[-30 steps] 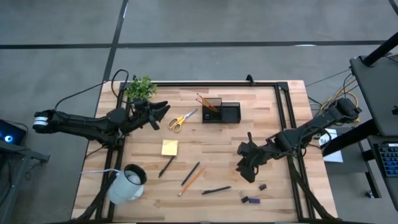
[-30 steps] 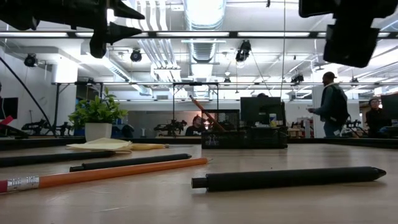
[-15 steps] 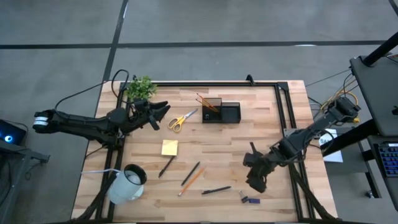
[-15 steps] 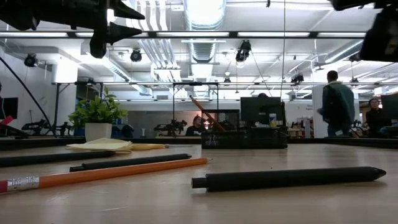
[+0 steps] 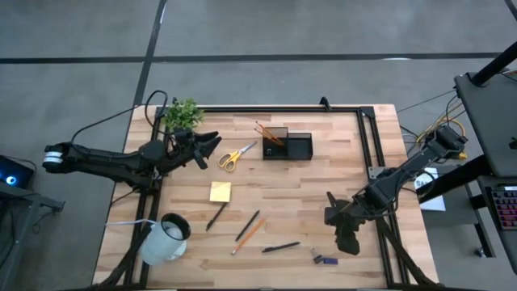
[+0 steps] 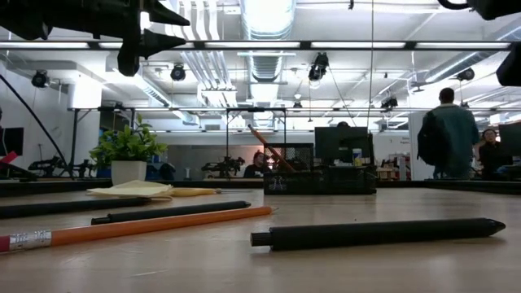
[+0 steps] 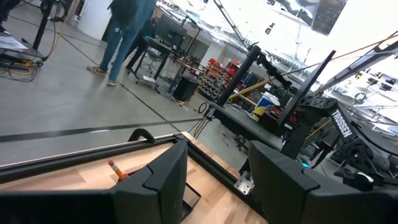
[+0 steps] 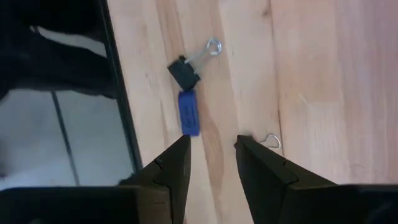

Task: Pick and place office supplies into organizer
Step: Put the right binder clip into the desk organizer

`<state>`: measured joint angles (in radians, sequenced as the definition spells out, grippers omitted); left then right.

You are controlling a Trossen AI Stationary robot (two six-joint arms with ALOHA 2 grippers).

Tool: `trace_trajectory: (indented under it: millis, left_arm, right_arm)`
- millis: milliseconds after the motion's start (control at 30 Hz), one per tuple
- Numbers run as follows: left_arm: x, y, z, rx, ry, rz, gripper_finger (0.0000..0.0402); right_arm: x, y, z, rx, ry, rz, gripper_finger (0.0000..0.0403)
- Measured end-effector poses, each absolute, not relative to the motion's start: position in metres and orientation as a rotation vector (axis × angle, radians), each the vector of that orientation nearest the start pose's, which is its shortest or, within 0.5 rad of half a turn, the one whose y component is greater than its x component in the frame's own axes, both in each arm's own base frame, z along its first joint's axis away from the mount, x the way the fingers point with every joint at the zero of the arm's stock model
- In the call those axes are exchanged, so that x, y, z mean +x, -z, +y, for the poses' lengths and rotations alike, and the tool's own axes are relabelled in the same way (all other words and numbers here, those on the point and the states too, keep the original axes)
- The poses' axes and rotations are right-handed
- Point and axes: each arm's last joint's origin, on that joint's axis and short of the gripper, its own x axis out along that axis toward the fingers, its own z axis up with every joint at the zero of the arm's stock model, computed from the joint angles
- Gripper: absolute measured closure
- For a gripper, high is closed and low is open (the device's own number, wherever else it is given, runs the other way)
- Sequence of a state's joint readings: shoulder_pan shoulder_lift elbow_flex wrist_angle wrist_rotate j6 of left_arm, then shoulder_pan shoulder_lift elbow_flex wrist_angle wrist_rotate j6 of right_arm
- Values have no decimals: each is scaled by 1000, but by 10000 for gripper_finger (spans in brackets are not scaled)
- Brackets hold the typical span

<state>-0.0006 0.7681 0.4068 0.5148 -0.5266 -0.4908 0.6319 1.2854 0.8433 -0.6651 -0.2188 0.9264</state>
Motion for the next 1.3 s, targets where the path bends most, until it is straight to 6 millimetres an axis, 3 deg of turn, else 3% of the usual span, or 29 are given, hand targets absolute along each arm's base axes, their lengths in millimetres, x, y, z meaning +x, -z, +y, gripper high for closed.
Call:
trace_trajectory:
  millis: [700, 1000, 1300]
  left_arm:
    - [173, -270, 14, -517, -480, -273, 244]
    - [173, -270, 15, -483, -484, -263, 244]
    - [173, -270, 15, -483, -484, -264, 244]
  right_arm:
    - [192, -183, 162, 348, -274, 1517, 284]
    - [194, -167, 165, 359, -202, 1594, 284]
    - [194, -166, 164, 379, -166, 1616, 284]
